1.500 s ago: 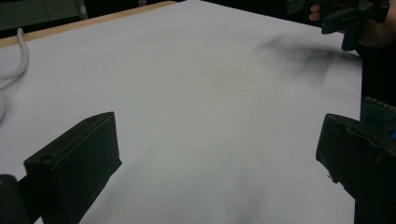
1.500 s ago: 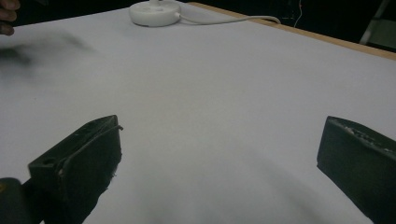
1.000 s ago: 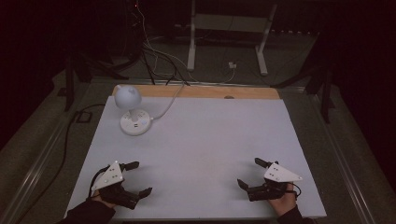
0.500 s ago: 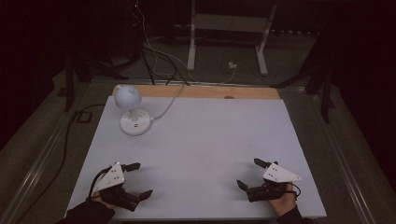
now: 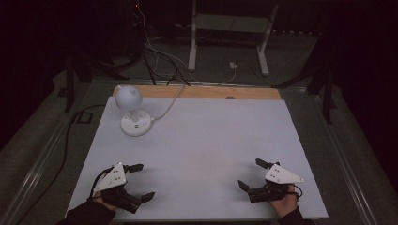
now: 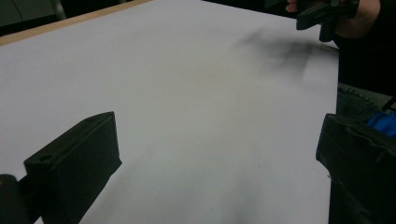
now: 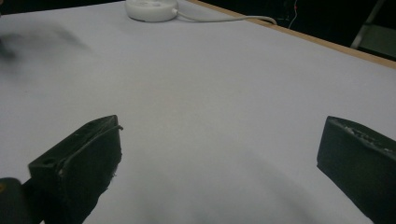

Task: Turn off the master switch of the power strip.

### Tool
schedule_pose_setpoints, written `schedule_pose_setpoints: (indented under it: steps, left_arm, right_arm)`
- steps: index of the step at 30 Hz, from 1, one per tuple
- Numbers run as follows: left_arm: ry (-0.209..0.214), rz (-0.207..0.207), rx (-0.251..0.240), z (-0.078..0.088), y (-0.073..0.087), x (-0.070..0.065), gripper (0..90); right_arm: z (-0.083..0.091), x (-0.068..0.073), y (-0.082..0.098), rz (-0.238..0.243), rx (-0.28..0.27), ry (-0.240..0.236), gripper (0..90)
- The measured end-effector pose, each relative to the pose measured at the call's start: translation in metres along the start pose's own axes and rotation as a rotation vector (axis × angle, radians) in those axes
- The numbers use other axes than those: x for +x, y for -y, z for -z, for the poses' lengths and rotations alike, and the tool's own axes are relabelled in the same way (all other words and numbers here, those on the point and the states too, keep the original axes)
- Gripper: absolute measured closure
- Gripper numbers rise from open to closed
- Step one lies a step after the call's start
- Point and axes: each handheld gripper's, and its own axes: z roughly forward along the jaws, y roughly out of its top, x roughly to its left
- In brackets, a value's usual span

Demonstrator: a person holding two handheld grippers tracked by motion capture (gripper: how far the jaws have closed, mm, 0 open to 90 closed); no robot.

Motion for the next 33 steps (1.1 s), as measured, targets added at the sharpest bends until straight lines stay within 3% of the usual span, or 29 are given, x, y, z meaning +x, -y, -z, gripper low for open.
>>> schedule_pose_setpoints:
  steps: [18, 33]
  left_arm:
    - [0.024, 0.004, -0.017, -0.002, -0.012, 0.002, 0.2]
    - [-0.018, 0.014, -0.021, -0.004, -0.021, 0.013, 0.2]
  right_arm:
    - [0.001, 0.003, -0.001, 0.016, -0.003, 0.004, 0.0]
    - [0.001, 0.003, -0.001, 0.018, -0.004, 0.006, 0.0]
